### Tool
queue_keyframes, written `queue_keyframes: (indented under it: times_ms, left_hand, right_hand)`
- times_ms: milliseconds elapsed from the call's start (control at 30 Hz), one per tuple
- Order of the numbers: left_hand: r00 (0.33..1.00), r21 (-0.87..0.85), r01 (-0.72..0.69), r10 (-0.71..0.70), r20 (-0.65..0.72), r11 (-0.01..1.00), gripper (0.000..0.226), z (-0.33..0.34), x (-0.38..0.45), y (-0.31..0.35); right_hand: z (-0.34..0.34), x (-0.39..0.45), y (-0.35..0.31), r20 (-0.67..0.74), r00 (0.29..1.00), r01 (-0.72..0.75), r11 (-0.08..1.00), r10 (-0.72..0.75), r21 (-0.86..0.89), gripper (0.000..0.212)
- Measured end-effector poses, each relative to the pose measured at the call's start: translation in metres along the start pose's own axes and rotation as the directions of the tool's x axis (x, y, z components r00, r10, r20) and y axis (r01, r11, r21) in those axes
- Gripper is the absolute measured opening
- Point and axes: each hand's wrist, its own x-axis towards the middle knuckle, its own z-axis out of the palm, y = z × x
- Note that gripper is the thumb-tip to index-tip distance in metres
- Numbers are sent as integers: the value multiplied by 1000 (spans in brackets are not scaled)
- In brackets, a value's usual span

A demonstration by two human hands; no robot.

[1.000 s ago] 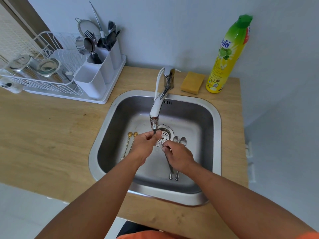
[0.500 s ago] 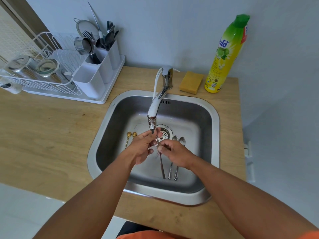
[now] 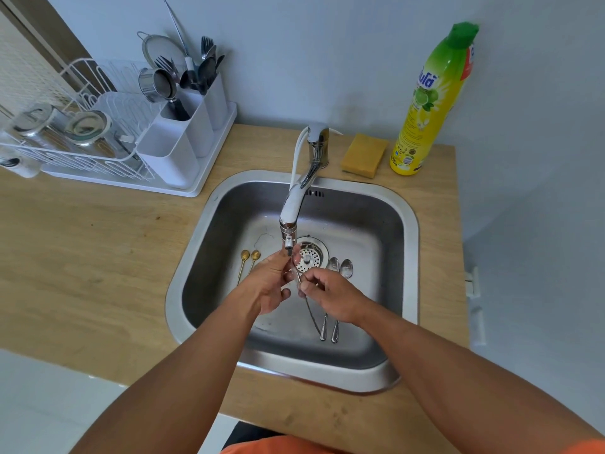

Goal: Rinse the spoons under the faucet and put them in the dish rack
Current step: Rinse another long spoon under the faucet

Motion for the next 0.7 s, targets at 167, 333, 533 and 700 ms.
queue_keyframes:
  times_ms: [167, 333, 533, 700]
  left_hand:
    - [977, 134, -132, 152, -151, 982, 32, -2, 2, 3]
    - [962, 300, -225, 260, -83, 927, 28, -8, 2, 0]
    - [952, 297, -271, 301, -61, 916, 17, -10, 9, -16]
    - [944, 332, -279, 321, -80, 901, 14, -10, 11, -3]
  right_hand:
    - [9, 2, 5, -92, 993, -74, 997, 73, -7, 18]
    - [14, 2, 6, -186, 977, -103, 994, 105, 22, 19]
    - [10, 12, -10, -194, 977, -77, 995, 89, 66, 21]
    - [10, 15, -18, -178, 978, -92, 991, 109, 98, 21]
